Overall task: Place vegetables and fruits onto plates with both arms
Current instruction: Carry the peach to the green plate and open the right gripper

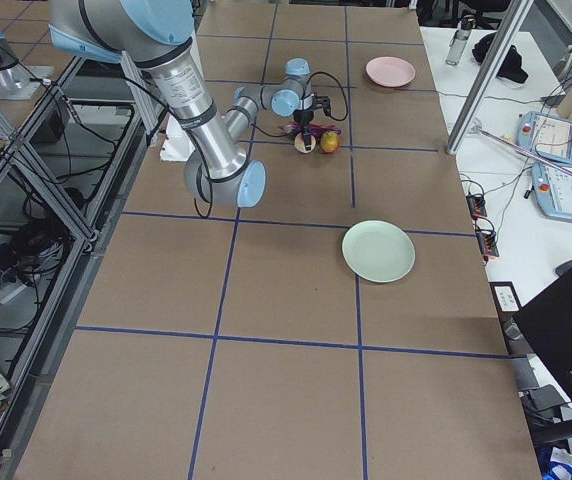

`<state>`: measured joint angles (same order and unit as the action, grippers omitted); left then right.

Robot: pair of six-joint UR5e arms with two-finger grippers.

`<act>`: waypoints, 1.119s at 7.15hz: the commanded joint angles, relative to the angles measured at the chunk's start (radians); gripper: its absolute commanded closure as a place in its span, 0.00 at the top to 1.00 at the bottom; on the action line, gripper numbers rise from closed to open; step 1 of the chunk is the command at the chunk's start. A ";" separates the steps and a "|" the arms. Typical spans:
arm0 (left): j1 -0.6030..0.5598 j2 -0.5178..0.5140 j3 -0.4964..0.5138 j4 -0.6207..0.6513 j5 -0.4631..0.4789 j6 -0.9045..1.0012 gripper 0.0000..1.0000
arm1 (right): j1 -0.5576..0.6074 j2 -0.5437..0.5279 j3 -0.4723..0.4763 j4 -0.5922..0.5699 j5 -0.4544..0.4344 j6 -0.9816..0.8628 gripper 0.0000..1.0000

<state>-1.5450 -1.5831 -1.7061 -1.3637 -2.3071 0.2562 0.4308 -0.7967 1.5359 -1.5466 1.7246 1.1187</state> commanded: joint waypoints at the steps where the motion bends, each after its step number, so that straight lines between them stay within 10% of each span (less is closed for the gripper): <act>1: 0.000 0.000 -0.001 0.000 0.000 0.000 1.00 | 0.081 -0.009 0.149 -0.135 0.106 -0.017 0.07; 6: 0.000 0.000 0.003 0.000 0.000 0.000 1.00 | 0.478 -0.267 0.182 -0.137 0.300 -0.638 0.07; 8: 0.000 0.000 0.003 0.001 0.000 0.000 1.00 | 0.589 -0.356 -0.022 0.152 0.393 -0.795 0.07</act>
<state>-1.5447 -1.5831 -1.7029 -1.3634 -2.3071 0.2562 0.9556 -1.0944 1.6325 -1.5709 2.0664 0.4143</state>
